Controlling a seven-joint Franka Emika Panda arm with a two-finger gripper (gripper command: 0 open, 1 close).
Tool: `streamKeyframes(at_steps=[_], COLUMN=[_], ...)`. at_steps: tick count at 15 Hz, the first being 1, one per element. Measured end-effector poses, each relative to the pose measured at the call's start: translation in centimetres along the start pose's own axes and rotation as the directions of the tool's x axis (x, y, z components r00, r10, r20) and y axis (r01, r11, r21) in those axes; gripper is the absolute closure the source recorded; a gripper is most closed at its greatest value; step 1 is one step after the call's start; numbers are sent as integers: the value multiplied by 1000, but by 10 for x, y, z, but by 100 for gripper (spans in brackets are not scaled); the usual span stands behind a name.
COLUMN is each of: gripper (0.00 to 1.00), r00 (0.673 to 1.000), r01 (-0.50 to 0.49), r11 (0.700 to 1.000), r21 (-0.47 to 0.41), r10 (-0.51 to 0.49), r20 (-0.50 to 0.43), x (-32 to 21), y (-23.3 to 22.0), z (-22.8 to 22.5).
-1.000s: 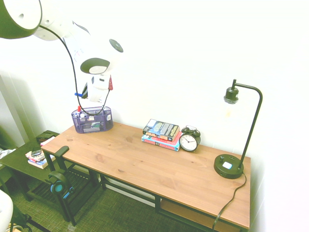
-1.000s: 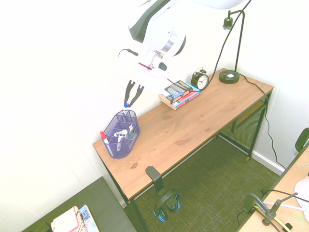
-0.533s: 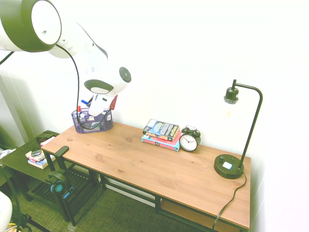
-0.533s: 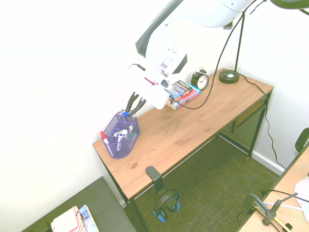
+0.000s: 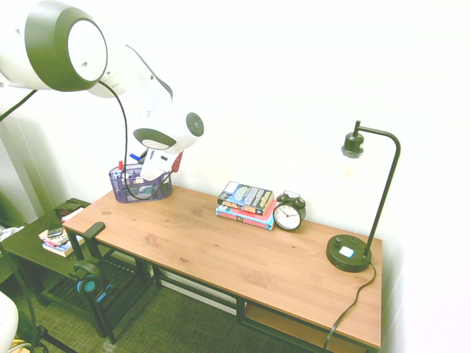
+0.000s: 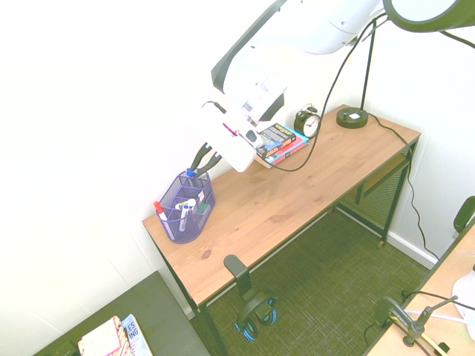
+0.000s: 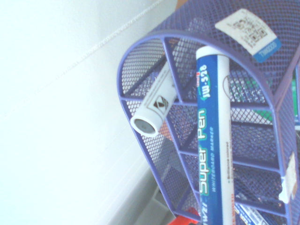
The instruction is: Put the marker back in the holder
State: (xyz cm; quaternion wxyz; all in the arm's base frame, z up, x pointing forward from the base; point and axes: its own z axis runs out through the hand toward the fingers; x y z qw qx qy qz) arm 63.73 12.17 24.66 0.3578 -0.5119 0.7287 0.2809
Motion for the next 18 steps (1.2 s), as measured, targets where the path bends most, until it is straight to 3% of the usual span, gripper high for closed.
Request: streamKeyframes(at_steps=[1,2,14,18], gripper=[100,0,0,0], r00=[1000,1000,1000,994], r01=[-5,-8,-4,112], r11=[1000,1000,999,992], r21=[9,15,39,65], r10=[5,8,4,-112], r20=[1,1,8,-7], x=[1,3,5,-50], y=[-2,-4,-10,-5], z=[-3,-6,-13,-33])
